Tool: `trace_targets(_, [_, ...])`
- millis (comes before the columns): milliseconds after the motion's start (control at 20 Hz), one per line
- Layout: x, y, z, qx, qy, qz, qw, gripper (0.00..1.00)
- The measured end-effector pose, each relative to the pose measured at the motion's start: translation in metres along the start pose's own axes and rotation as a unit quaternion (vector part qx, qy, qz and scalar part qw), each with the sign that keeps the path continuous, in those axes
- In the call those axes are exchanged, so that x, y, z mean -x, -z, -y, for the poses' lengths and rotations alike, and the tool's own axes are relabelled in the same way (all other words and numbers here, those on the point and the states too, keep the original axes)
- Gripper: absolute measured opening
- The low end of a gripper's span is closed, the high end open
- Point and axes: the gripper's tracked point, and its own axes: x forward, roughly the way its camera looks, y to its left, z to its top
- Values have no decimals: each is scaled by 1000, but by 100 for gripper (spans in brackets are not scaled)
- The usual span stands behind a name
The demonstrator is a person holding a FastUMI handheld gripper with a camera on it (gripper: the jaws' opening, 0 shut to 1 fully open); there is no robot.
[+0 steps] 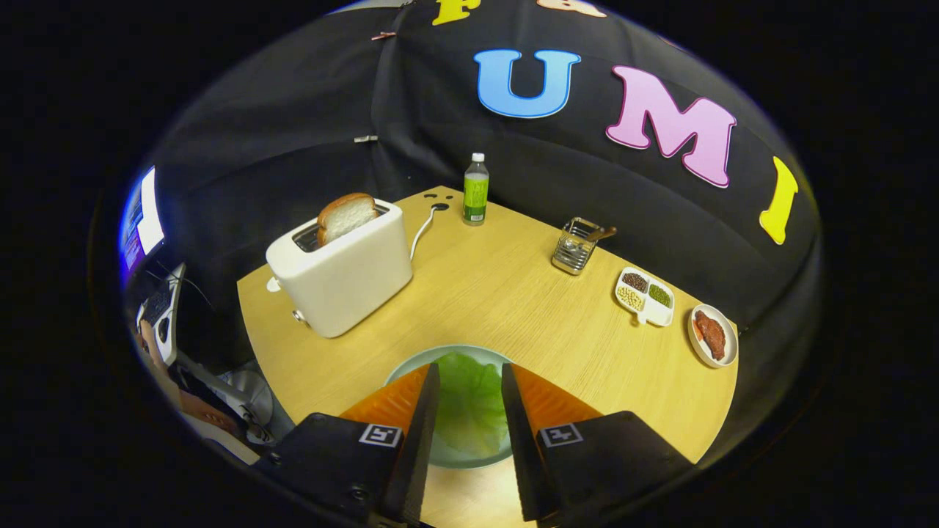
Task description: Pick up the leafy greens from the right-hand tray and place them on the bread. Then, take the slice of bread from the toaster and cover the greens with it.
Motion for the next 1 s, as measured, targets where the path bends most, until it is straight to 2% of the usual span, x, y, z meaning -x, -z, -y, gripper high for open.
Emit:
trace_targets(250, [49, -53, 1, 2, 37, 101, 994, 67])
trace_targets(400, [91, -98, 8, 35, 84, 174, 980, 69])
trace_targets(550, [137, -146, 14, 69, 142, 249, 956, 71])
trace_targets(700, [187, -198, 20, 112, 212, 322, 916, 71])
trace_targets(750, [200, -213, 17, 122, 227, 341, 904, 70])
trace_targets(800, [204, -224, 9, 128, 227, 352, 899, 71])
trace_targets(850, [201, -232, -3, 127, 214, 355, 901, 70])
trace_targets(1000, [166, -235, -42, 79, 149, 321, 932, 71])
